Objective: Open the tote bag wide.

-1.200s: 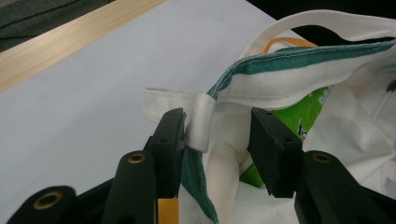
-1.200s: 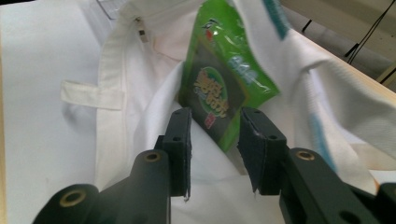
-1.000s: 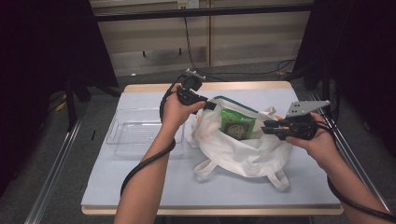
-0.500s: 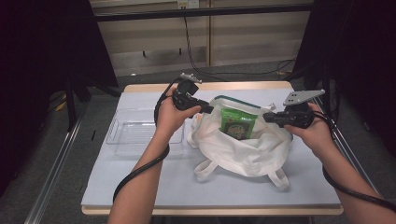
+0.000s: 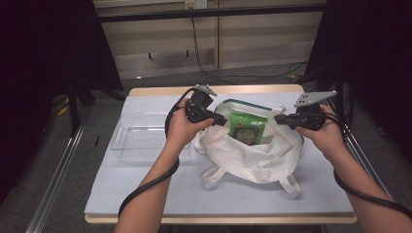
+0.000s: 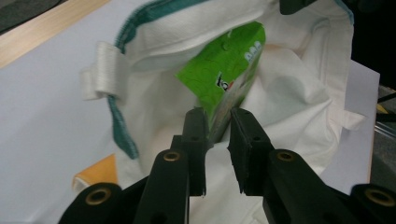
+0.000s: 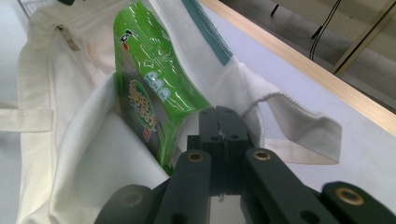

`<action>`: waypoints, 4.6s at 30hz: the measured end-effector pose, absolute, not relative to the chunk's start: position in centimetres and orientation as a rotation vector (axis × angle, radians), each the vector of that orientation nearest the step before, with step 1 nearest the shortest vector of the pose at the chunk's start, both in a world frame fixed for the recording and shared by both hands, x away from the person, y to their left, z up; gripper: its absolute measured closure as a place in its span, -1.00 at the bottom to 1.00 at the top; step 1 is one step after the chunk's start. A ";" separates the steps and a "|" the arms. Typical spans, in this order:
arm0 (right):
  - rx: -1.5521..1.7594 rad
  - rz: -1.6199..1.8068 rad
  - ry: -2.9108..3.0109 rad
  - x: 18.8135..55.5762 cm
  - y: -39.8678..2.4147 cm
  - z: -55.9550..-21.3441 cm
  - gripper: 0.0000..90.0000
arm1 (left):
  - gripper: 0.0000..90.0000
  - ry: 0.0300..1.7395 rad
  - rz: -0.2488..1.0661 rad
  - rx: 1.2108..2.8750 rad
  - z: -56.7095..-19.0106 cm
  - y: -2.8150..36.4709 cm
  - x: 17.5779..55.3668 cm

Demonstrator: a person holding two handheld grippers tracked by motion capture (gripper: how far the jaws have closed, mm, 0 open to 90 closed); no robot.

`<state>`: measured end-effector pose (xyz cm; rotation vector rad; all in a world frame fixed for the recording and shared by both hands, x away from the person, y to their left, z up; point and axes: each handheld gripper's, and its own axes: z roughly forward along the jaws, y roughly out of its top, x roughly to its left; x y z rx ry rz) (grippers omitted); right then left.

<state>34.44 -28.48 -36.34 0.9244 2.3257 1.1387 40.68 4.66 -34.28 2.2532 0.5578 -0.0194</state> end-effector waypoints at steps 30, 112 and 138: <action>0.961 1.144 2.294 36.0 -28.7 -36.9 1.00 | 0.77 0.577 -0.032 2.263 -39.8 5.1 38.3; 1.141 1.120 2.282 40.6 -30.3 -43.4 1.00 | 0.97 0.631 -0.107 2.331 -43.7 3.6 39.3; 1.141 1.104 2.283 40.9 -30.4 -44.5 1.00 | 1.00 0.614 -0.118 2.382 -44.2 3.6 39.7</action>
